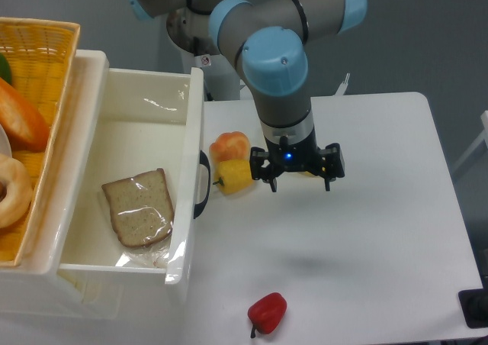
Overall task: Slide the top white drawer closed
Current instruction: 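Move the open gripper toward the front face of the open white drawer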
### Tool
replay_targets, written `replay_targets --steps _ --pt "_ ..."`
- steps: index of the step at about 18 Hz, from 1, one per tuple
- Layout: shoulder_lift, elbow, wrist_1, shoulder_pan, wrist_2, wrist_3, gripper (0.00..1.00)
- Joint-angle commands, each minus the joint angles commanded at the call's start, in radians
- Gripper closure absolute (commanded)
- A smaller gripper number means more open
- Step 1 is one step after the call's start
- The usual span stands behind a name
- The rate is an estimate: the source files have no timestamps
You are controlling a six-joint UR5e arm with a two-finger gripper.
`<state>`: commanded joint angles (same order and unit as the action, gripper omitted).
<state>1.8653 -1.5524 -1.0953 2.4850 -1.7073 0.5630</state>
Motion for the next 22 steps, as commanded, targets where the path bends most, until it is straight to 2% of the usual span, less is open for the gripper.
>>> replay_targets --steps 8,10,12,16,19,22 --pt "0.028 -0.011 0.002 0.044 0.055 -0.006 0.00" --pt "0.032 -0.020 0.000 0.071 0.124 -0.011 0.00" --pt "0.031 -0.054 0.003 0.075 0.127 0.000 0.00" --pt "0.049 -0.078 0.002 0.077 0.124 0.015 0.00" --pt "0.061 -0.081 0.000 0.068 0.112 0.115 0.00" --pt "0.063 -0.084 -0.003 0.060 0.120 0.106 0.00"
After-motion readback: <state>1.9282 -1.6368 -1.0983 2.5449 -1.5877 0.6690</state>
